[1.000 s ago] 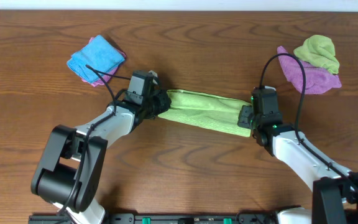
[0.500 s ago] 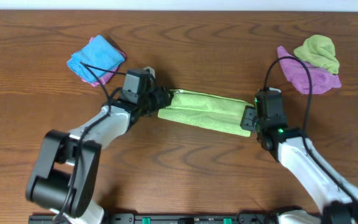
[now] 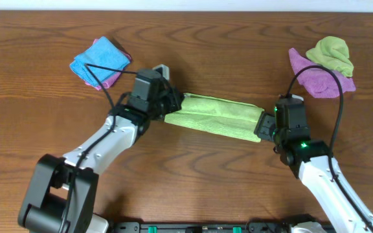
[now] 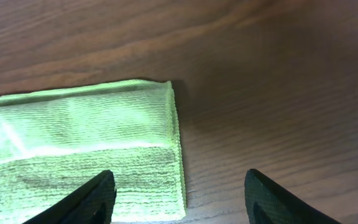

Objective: Fold the cloth
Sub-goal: 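Press the folded strip down with both grippers and adjust the fold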

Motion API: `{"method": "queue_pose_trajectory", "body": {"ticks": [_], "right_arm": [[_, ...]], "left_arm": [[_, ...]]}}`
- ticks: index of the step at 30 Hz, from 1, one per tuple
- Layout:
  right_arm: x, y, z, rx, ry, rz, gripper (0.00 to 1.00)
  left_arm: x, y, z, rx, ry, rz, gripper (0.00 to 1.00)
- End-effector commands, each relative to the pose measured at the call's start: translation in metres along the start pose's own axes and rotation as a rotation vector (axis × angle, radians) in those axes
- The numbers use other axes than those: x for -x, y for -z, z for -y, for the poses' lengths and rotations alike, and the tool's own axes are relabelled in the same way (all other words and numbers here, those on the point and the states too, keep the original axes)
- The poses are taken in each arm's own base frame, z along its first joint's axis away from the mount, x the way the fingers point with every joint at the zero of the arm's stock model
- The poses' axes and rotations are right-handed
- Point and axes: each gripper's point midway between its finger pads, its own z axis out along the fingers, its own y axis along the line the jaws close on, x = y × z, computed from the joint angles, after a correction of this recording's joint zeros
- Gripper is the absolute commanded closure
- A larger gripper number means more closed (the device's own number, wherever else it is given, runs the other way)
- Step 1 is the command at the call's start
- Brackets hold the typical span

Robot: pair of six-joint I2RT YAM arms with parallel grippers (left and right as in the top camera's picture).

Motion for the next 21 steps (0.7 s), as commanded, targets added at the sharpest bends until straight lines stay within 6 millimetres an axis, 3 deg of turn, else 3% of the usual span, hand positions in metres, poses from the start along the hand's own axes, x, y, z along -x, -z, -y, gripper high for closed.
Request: {"method": "queue_pose_trajectory", "body": {"ticks": [1, 10, 21], "right_arm": [[0.000, -0.008, 0.003, 0.000, -0.087, -0.027, 0.32], [-0.011, -0.043, -0.009, 0.101, -0.183, -0.132, 0.29], [-0.021, -0.064, -0.015, 0.146, -0.246, -0.189, 0.30]], "left_arm": [[-0.009, -0.015, -0.012, 0.059, 0.004, -0.013, 0.94], [-0.029, -0.047, -0.045, 0.127, 0.026, -0.064, 0.94], [-0.036, -0.054, -0.054, 0.148, 0.043, -0.083, 0.94]]}}
